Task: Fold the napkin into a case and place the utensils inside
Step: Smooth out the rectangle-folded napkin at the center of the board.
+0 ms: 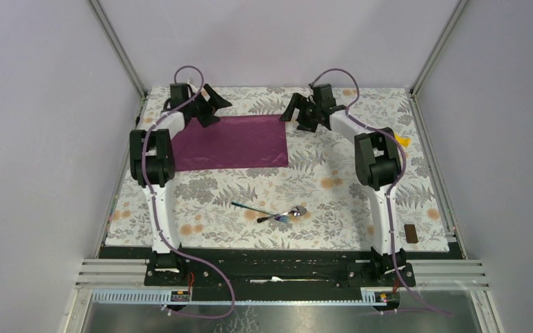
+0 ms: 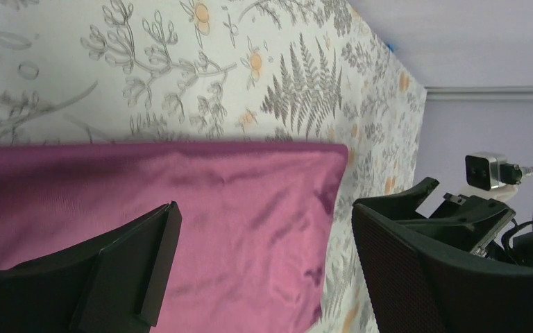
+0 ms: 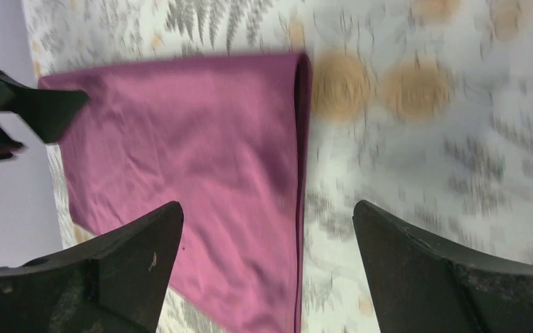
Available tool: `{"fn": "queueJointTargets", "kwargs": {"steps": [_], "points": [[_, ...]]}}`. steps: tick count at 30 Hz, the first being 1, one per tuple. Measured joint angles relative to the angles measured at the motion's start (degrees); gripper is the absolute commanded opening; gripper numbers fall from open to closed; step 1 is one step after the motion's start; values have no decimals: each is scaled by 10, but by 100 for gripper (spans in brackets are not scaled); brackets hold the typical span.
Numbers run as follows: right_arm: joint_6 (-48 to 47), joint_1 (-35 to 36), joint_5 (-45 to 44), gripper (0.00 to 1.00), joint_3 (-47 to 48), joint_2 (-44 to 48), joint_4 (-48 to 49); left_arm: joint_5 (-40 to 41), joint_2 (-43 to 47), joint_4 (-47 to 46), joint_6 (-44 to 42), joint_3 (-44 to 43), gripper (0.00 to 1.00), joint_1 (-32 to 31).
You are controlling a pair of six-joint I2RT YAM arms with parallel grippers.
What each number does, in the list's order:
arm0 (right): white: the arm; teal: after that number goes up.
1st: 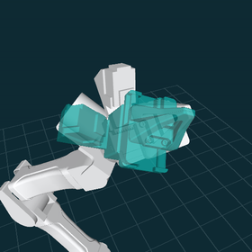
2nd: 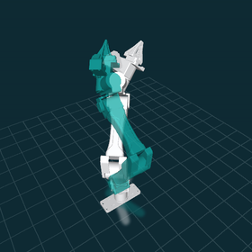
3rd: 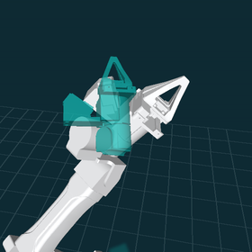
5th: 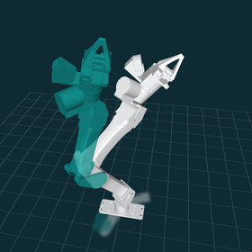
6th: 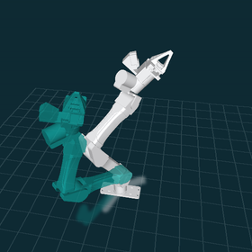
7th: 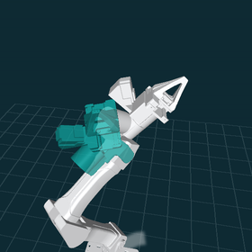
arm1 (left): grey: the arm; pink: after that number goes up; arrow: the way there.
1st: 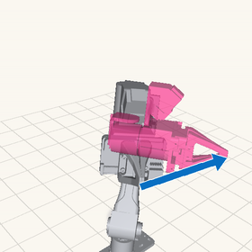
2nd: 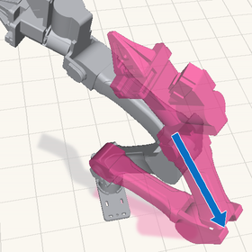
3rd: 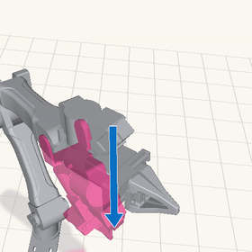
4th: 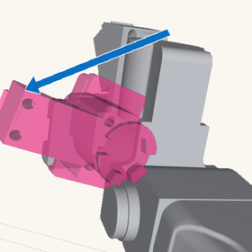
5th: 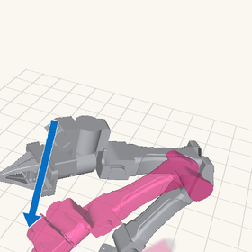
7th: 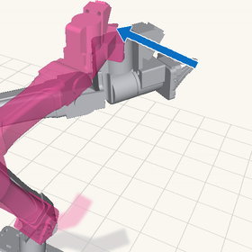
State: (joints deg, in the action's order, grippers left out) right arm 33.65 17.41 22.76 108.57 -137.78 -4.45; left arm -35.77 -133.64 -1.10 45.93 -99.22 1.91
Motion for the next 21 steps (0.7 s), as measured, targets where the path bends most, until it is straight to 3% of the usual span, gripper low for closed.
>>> {"fn": "queueJointTargets", "kwargs": {"steps": [2, 4, 9, 14, 21], "points": [[-7, 2, -12, 98, -66, 54, -12, 6, 37, 68, -35, -3, 99, 4], [-3, 10, -20, 91, -123, 100, -17, 18, 86, 126, -68, 5, 99, 10], [23, 55, -66, 68, -200, 148, -51, 74, 291, 226, -148, 147, 99, 57], [31, 112, -165, 60, -190, 148, -146, 133, 458, 281, -183, 299, 99, 98], [26, 139, -276, 48, -139, 125, -241, 140, 555, 317, -200, 395, 99, 82]]}}
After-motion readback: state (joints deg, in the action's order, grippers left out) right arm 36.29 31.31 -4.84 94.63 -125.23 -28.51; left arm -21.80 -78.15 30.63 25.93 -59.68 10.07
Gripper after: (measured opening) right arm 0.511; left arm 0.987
